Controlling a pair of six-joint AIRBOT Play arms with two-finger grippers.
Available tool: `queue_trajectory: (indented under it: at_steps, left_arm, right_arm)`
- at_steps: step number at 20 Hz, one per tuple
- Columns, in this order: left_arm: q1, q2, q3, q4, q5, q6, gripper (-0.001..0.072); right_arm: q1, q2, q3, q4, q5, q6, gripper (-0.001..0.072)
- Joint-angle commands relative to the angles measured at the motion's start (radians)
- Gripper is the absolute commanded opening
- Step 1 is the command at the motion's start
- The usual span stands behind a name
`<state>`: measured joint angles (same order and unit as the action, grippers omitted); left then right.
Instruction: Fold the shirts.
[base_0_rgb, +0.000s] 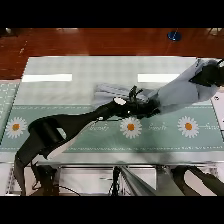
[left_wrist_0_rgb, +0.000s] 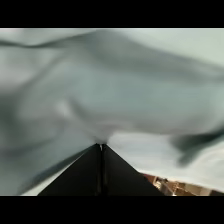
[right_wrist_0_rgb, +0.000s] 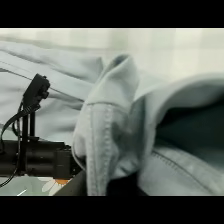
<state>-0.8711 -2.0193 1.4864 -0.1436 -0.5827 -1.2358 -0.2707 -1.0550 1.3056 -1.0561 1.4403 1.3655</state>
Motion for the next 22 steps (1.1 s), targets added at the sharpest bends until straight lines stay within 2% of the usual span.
queue_trajectory:
  at_steps: [1, 4, 9, 12, 15, 18, 22]
  left_arm:
    - [0.006, -0.035, 0.104, -0.021, 0.013, 0.001, 0.002]
    - [0.115, 0.003, 0.103, 0.078, -0.142, 0.047, 0.0019]
    - [0.377, 0.21, 0.103, 0.583, -0.491, 0.045, 0.0018]
    - [0.556, 0.394, 0.103, 0.785, -0.642, 0.046, 0.0019]
    - [0.748, 0.593, 0.103, 0.864, -0.721, 0.046, 0.0019]
    - [0.932, 0.773, 0.103, 0.87, -0.736, 0.046, 0.0021]
    - [1.117, 0.957, 0.103, 0.871, -0.765, 0.047, 0.0021]
  right_arm:
    - [0.0, 0.018, 0.001, -0.017, 0.031, 0.005, 0.0019]
    - [0.0, 0.018, 0.001, -0.059, 0.025, 0.008, 0.0019]
    - [0.005, 0.018, 0.001, -0.052, -0.026, 0.038, 0.0019]
    - [0.074, 0.0, 0.001, -0.058, -0.088, 0.068, 0.0019]
    - [0.205, -0.06, 0.001, -0.093, -0.154, 0.133, 0.0019]
    - [0.356, -0.153, 0.001, -0.166, -0.237, 0.232, 0.0019]
    - [0.526, -0.299, 0.001, -0.185, -0.376, 0.349, 0.0019]
